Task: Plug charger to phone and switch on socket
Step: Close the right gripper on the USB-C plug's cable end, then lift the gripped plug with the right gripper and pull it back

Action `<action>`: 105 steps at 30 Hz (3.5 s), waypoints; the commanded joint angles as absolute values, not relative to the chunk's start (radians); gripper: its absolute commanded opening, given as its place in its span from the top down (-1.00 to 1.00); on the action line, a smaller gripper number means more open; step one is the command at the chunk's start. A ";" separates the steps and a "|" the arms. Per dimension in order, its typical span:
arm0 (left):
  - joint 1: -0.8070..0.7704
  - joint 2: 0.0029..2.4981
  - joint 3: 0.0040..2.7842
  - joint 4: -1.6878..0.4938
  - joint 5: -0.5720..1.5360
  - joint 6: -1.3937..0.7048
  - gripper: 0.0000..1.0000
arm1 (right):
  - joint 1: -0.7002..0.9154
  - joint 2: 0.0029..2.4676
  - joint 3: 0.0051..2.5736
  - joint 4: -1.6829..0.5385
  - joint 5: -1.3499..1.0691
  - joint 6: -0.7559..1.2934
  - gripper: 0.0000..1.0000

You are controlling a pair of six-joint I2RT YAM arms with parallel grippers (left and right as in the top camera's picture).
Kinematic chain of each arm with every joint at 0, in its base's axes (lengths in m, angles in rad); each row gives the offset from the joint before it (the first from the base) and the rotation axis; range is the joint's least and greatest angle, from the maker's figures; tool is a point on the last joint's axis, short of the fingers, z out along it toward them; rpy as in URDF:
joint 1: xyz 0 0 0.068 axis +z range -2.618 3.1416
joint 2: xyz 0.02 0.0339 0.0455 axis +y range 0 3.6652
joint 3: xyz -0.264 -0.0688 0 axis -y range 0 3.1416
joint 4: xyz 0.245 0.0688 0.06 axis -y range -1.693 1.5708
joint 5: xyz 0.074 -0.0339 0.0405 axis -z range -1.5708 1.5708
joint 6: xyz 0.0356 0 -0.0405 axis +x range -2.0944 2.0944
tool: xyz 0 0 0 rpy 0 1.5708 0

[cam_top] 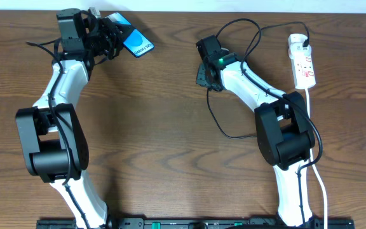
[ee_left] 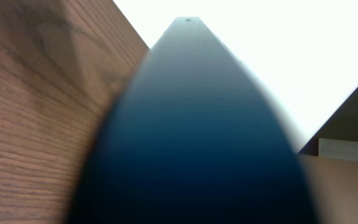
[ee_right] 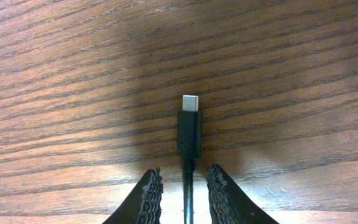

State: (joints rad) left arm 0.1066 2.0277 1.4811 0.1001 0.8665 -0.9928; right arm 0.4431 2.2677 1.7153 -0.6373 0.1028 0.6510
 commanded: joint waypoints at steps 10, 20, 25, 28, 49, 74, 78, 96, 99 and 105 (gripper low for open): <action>0.108 2.018 1.496 0.105 0.897 -0.972 0.85 | 0.428 2.278 1.706 -0.625 0.137 0.669 0.48; 0.108 2.018 1.496 0.105 0.897 -0.972 0.86 | 0.428 2.290 1.706 -0.612 0.140 0.669 0.48; 0.108 2.018 1.496 0.105 0.897 -0.972 0.86 | 0.428 2.316 1.706 -0.613 0.125 0.669 0.52; 0.108 2.018 1.496 0.105 0.897 -0.972 0.85 | 0.428 2.320 1.706 -0.612 0.110 0.669 0.58; 0.108 2.018 1.496 0.105 0.882 -0.968 0.86 | 0.428 2.320 1.706 -0.608 0.042 0.669 0.74; 0.108 2.018 1.496 0.105 0.882 -0.968 0.86 | 0.411 2.319 1.707 -0.608 0.044 0.638 0.90; 0.108 2.018 1.496 0.104 0.882 -0.968 0.85 | 0.411 2.319 1.707 -0.608 0.041 0.637 0.79; 0.108 2.018 1.496 0.065 0.882 -0.950 0.86 | 0.411 2.319 1.707 -0.593 0.042 0.634 0.98; 0.108 2.018 1.496 0.065 0.882 -0.950 0.86 | 0.411 2.319 1.708 -0.585 0.035 0.601 0.98; 0.108 2.018 1.496 0.068 0.879 -0.950 0.86 | 0.405 2.319 1.722 -0.579 -0.003 0.510 0.98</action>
